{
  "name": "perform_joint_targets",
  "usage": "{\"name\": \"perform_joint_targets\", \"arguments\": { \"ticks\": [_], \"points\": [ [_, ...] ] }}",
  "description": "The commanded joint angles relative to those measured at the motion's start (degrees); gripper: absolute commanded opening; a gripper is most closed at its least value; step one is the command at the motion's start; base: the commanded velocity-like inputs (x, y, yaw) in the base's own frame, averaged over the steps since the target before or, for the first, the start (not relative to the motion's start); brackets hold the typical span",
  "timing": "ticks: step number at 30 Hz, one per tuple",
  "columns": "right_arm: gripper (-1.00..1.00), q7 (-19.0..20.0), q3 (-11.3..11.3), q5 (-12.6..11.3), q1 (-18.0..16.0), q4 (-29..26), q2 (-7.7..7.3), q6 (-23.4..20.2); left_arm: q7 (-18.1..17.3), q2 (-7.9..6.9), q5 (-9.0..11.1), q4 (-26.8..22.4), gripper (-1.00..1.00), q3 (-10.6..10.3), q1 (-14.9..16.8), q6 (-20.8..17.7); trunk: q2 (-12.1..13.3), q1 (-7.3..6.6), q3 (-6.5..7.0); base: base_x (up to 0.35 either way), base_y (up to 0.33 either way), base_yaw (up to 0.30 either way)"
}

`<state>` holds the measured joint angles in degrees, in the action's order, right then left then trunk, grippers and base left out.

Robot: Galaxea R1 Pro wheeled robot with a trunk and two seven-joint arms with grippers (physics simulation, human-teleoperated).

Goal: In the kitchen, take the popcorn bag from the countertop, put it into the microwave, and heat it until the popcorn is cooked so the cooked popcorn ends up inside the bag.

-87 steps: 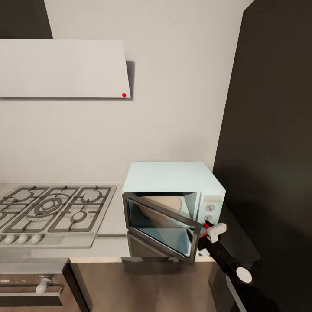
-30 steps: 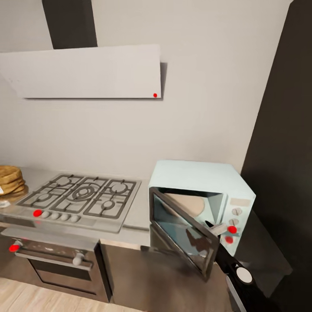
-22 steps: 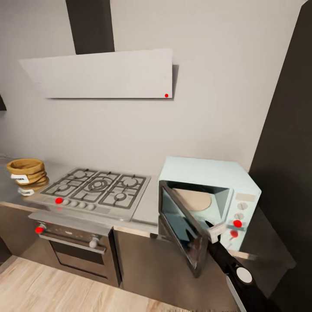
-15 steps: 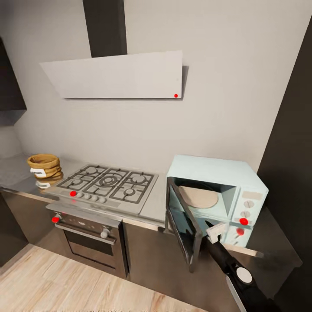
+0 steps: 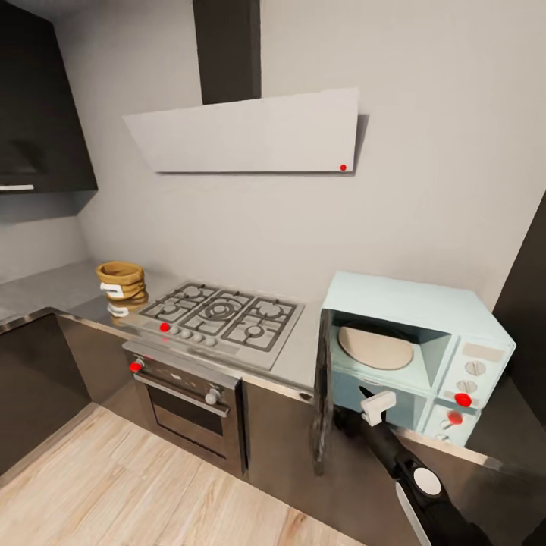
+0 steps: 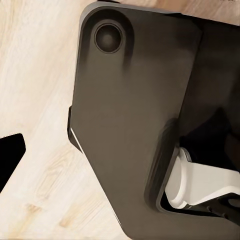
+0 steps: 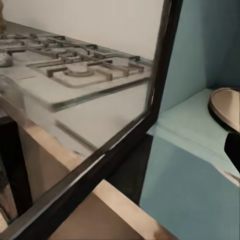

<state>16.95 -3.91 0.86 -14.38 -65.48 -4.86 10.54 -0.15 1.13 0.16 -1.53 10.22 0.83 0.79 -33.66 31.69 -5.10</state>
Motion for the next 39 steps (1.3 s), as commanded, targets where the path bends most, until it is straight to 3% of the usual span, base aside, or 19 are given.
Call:
{"name": "perform_joint_targets", "arguments": {
  "ticks": [1,19,30,39],
  "points": [
    [1.00,0.10,-0.05,0.10,-0.03,0.00,-0.02,0.13,0.02,0.03,0.02,0.04,1.00,0.31,0.05,0.09,-0.09,0.02,-0.10,-0.001,0.000,0.188],
    [1.00,0.10,0.04,0.10,-0.03,0.00,-0.04,0.01,0.06,0.01,0.02,0.04,1.00,0.36,0.05,0.11,-0.09,0.02,-0.10,-0.089,0.007,0.018],
    [1.00,0.10,0.04,0.10,-0.03,0.00,-0.06,0.01,0.06,0.01,0.02,0.04,1.00,0.33,0.05,0.09,-0.09,0.02,-0.10,-0.035,0.021,0.219],
    [1.00,0.10,0.04,0.10,-0.03,0.00,-0.05,0.01,0.06,0.01,0.02,0.04,1.00,0.33,0.05,0.09,-0.09,0.02,-0.10,0.000,0.000,0.032]
  ]
}}
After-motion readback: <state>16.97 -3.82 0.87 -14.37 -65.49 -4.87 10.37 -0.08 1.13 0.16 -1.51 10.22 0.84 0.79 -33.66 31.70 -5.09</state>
